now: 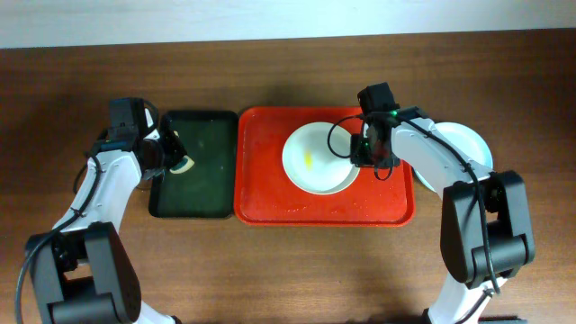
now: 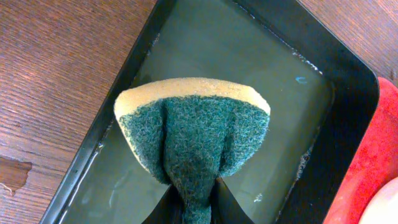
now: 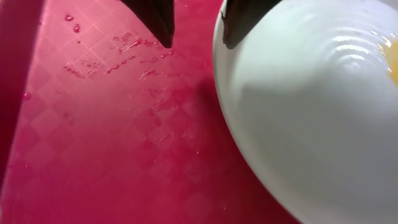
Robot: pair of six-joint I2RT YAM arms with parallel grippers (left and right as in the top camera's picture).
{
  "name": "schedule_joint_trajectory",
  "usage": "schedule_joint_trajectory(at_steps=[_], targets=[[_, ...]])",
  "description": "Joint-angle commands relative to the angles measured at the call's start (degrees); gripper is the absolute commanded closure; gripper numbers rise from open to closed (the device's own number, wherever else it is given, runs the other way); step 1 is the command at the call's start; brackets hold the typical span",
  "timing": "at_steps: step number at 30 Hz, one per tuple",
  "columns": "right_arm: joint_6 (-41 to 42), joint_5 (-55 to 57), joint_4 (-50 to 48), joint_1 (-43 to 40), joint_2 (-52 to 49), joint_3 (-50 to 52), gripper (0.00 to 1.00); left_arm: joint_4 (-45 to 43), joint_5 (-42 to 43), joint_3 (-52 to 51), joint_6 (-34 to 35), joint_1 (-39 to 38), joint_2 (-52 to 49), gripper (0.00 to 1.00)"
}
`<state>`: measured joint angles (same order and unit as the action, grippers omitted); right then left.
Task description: Clean dirty plates on tray and stack at the side
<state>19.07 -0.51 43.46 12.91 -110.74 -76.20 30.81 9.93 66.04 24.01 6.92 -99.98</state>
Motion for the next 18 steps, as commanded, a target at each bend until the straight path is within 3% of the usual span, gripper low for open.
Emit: schedule_joint_trajectory(at_steps=[1,15,18], targets=[[5.6,-0.3,-0.6,0.2,-0.4,0.4,0.73,0.0,0.8,0.0,-0.9,0.0,-0.2,0.89],[5.9,-2.7,-1.6,0.3,-3.0,0.5,0.77,0.0,0.8,0.0,-0.9,0.0,-0.2,0.89],[5.9,-2.8,-1.9,0.3,-3.1,0.5,0.93,0.0,0.8,0.0,-0.9,0.0,-0.2,0.89]])
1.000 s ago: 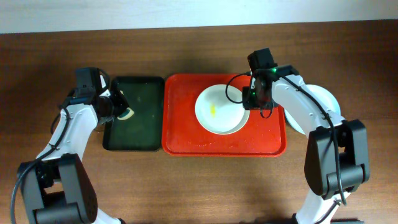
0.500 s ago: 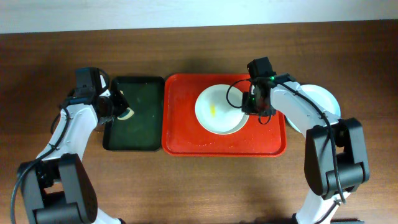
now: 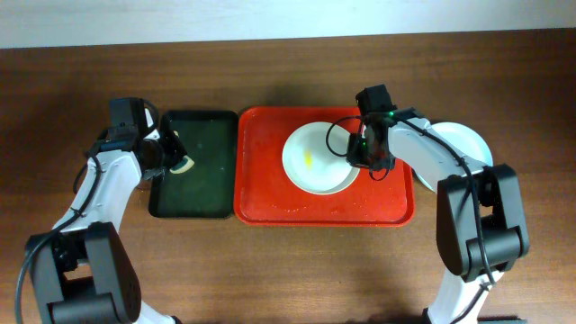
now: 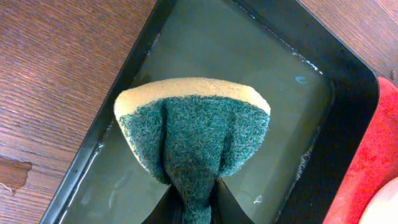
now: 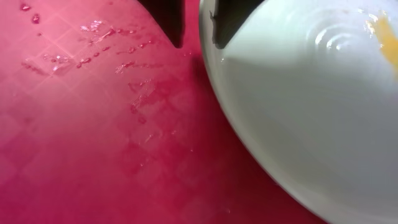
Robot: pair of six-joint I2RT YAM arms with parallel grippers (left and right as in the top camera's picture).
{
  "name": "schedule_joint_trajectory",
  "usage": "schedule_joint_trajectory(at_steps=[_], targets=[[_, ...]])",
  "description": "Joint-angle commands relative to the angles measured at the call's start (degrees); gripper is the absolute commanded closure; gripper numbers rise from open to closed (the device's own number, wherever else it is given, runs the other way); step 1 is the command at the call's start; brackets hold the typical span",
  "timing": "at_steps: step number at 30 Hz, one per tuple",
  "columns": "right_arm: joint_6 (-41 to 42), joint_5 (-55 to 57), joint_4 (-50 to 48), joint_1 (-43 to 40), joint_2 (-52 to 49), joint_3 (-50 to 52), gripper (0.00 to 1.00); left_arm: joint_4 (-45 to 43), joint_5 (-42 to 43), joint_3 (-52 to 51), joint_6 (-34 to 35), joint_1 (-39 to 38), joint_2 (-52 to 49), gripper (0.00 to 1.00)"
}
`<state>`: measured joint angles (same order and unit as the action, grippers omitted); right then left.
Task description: Clean dirty plates on tray and stack at the side
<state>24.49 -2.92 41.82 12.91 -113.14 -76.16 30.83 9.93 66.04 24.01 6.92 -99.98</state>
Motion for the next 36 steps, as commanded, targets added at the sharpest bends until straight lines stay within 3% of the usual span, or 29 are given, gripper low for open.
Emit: schedule_joint_trajectory(at_steps=[1,6,10,18,26,36], targets=[[0.5,-0.5,-0.2,0.3,-0.7,0.4,0.96,0.0,0.8,0.0,-0.9,0.0,-0.2,0.89],[0.5,-6.2,1.3,0.3,-0.7,0.4,0.96,0.0,0.8,0.0,-0.9,0.0,-0.2,0.89],[0.4,-11.8,4.8,0.9,-0.7,0.4,0.96,0.3,0.8,0.0,-1.7,-0.3,-0.2,0.98],[-0.5,-11.9,9.1,1.0,-0.7,0.4,0.96,0.9,0.8,1.1,-5.0,-2.7,-0.2,1.0],[-0.4,-11.6,8.8,1.0,-0.7,0.4,0.96,25.1,-3.4,21.4,-7.3,-7.3,-0.2,1.0],[-1.0,-5.7,11.0,1.3,-0.7,0.4,0.96,27.2,-7.0,24.3,-7.8,-22.2,-1.8,1.0]])
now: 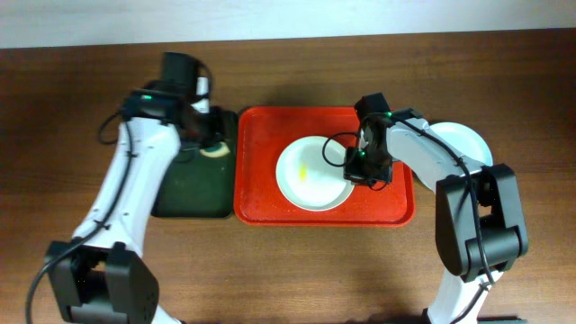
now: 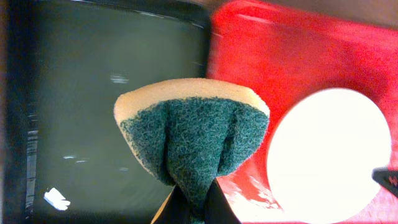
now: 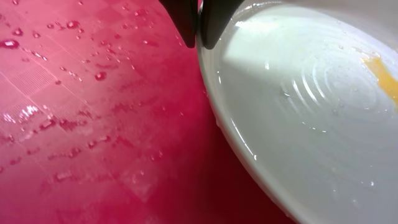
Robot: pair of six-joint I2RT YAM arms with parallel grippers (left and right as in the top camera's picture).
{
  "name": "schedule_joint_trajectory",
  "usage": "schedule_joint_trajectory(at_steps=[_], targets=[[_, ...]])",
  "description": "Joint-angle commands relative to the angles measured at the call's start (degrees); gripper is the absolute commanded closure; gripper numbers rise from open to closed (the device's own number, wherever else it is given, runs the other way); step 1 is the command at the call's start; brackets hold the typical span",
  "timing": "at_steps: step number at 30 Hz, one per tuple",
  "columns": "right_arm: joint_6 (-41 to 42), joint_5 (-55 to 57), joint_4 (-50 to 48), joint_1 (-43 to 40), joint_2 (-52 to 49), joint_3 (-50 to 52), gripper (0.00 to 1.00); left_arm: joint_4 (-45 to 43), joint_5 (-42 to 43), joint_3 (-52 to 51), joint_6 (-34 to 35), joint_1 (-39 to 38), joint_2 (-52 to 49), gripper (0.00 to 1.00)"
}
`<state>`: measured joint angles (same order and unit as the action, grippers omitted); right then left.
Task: Clean dirty plates on tray and stack at the side
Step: 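Carry the sponge with the left gripper over the egg-stained plate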
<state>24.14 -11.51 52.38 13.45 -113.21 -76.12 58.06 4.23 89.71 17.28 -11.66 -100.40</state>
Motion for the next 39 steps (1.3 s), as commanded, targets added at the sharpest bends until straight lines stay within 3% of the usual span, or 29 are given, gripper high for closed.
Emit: schedule_joint_trajectory(at_steps=[1,12,21,39], targets=[[-0.4,2.5,0.0,1.1,-0.6,0.4,0.96,-0.1,-1.2,0.7,-1.1,-5.3,-1.9,1.0],[9.4,-6.3,-1.2,4.6,-0.6,1.0,0.96,-0.3,-0.5,0.7,-1.1,-11.6,-5.8,1.0],[10.8,-6.0,-4.7,6.0,-0.6,1.0,0.96,-0.5,-0.2,0.2,0.0,-11.6,-6.9,1.0],[12.8,-3.4,-7.1,8.7,-0.6,1.0,0.96,-4.1,0.0,0.2,0.7,-12.1,-19.0,1.0]])
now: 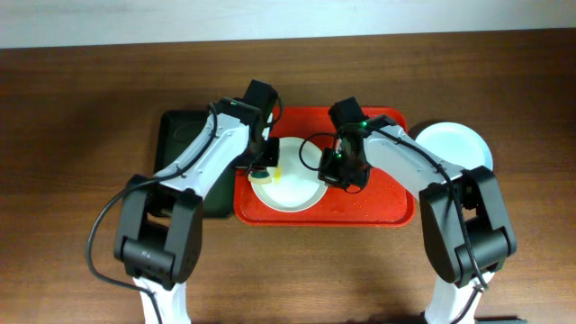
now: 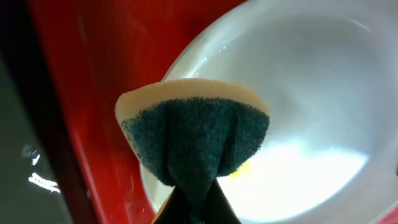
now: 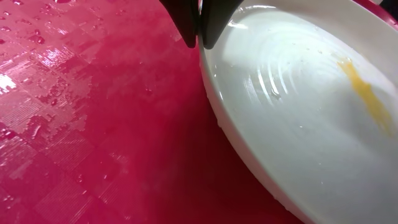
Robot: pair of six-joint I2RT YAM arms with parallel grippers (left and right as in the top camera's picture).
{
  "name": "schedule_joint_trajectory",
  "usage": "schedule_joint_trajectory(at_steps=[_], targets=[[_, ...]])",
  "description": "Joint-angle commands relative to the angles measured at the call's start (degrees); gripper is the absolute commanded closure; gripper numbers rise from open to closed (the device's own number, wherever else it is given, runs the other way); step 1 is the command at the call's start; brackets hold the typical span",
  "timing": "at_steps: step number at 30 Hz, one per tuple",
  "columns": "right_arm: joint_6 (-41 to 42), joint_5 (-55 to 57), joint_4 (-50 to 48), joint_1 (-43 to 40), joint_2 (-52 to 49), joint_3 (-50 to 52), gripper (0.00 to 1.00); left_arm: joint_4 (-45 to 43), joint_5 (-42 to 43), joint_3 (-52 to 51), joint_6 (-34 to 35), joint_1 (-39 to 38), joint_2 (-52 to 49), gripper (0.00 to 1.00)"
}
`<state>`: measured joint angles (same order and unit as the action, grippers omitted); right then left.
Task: Clean dirty plates on tray and stack at the side
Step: 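Carry the sponge with the left gripper over the egg-stained plate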
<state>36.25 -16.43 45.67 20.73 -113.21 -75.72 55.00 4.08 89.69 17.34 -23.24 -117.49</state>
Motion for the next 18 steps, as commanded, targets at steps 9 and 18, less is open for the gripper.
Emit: schedule_joint_trajectory(at_steps=[9,18], targets=[[0.7,2.1,-0.7,2.5,-0.7,0.9,0.96,-4.6,-3.3,0.2,2.4,-3.6,-9.2,1.0],[0.6,0.9,-6.0,2.4,-0.7,6.5,0.96,-4.6,18.0,0.8,-9.9,-3.6,-13.0,1.0]])
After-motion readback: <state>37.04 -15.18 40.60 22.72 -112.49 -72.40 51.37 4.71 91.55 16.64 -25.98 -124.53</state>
